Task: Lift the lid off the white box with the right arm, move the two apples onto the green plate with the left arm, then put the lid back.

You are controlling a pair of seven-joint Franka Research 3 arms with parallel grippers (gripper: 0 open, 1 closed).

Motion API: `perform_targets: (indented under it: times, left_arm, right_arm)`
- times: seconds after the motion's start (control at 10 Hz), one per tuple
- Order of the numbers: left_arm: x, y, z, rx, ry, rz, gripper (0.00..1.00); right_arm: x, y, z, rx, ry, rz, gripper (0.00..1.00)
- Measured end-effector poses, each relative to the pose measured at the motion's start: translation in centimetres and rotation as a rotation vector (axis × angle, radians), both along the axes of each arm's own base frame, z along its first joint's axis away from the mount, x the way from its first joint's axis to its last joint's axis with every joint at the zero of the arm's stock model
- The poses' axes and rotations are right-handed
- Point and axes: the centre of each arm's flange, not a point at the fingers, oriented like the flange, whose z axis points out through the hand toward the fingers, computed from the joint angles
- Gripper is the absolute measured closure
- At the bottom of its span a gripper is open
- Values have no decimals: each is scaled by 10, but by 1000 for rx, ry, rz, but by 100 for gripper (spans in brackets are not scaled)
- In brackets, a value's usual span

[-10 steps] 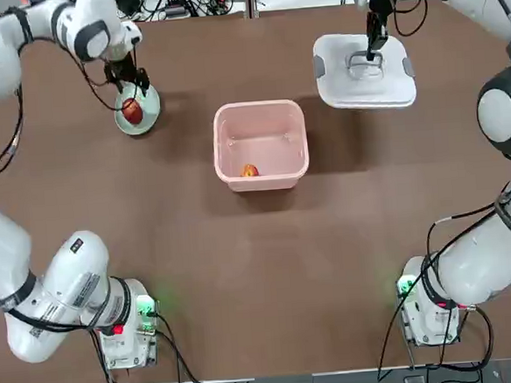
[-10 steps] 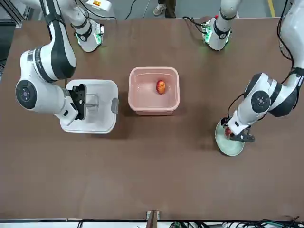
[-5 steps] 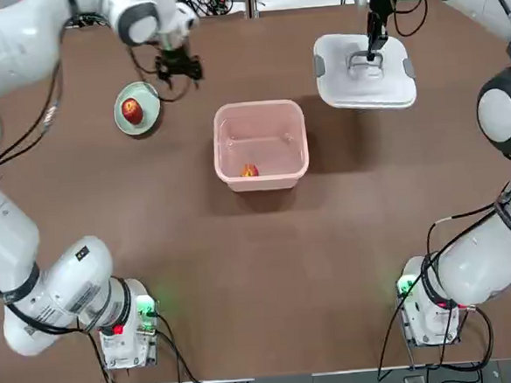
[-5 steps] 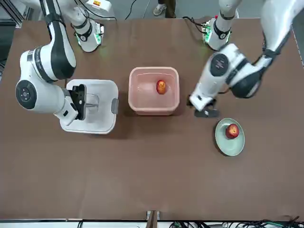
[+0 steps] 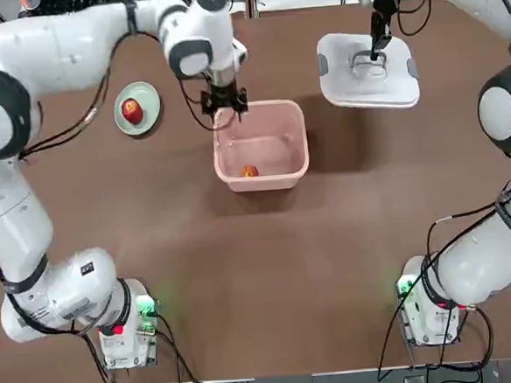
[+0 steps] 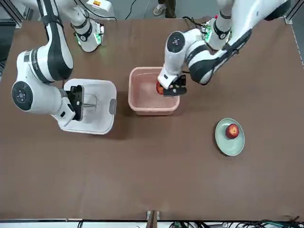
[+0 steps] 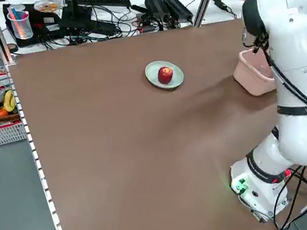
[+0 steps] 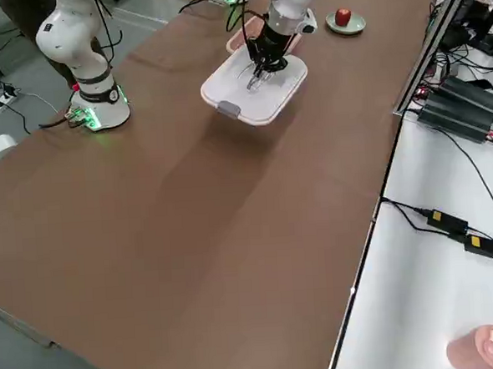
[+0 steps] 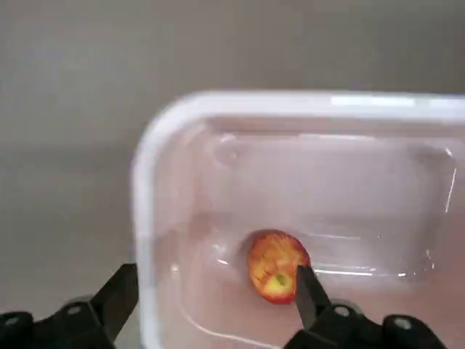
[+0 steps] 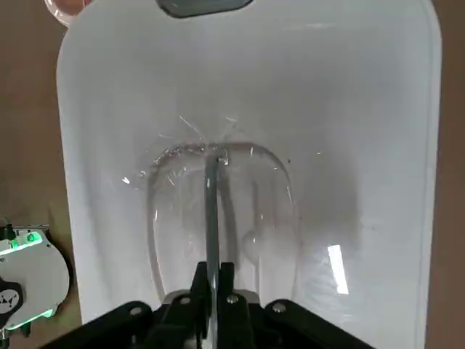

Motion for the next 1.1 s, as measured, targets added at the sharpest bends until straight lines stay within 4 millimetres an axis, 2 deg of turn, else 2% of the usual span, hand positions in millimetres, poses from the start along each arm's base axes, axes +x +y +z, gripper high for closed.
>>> perform_targets:
  times: [0.4,0.5,0.8,1.1]
  left_arm:
    - [-39,-28,-59,-26,3,-39,5]
    - [-48,-31,-73,-34,-9,-41,4]
    - [-64,-32,-93,-36,-12,-57,3]
    - [-73,-34,-124,-29,-17,-78,3]
  right_arm:
    - [1,-11,-1,-1,10,-18,93]
    - [1,-11,-1,-1,10,-18,93]
    - [0,-9,-1,-1,10,-14,93]
    - [0,-4,-1,1,11,-6,93]
